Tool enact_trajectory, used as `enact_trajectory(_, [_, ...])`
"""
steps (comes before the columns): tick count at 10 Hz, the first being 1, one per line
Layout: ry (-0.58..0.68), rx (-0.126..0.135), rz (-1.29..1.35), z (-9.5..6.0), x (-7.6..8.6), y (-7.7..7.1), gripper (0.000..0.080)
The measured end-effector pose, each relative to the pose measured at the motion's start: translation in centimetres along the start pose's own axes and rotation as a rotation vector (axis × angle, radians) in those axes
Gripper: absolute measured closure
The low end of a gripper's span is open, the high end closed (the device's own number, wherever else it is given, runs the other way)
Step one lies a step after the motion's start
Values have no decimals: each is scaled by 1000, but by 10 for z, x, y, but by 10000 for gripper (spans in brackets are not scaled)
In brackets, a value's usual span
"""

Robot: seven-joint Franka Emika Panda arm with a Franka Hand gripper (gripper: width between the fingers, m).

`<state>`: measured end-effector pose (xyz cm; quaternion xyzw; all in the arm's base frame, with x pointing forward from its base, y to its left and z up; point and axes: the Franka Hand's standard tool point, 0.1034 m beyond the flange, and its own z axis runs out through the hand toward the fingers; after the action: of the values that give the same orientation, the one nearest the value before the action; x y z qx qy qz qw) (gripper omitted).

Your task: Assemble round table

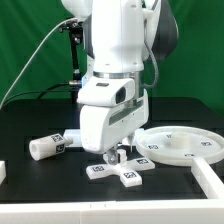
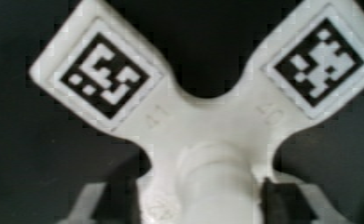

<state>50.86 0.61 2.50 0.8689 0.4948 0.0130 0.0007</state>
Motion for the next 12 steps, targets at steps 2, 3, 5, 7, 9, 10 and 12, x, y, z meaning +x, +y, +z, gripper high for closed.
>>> enact_trajectory(2, [0,-3,1,-4,-1,2,604])
enact_trajectory(3, [-11,3,11,-11,-10,1,609])
enact_trajectory(5, [-23,8,31,-31,-28,-22,609])
enact_trajectory(7, [-21,-3,47,-46,-31,-31,609])
enact_trajectory(9, [-26,6,47,-41,-33,-33,609])
enact_trajectory(10, [-29,11,71,-41,-34,-35,609])
enact_trajectory(12, [-41,21,93,-49,-48,-58,609])
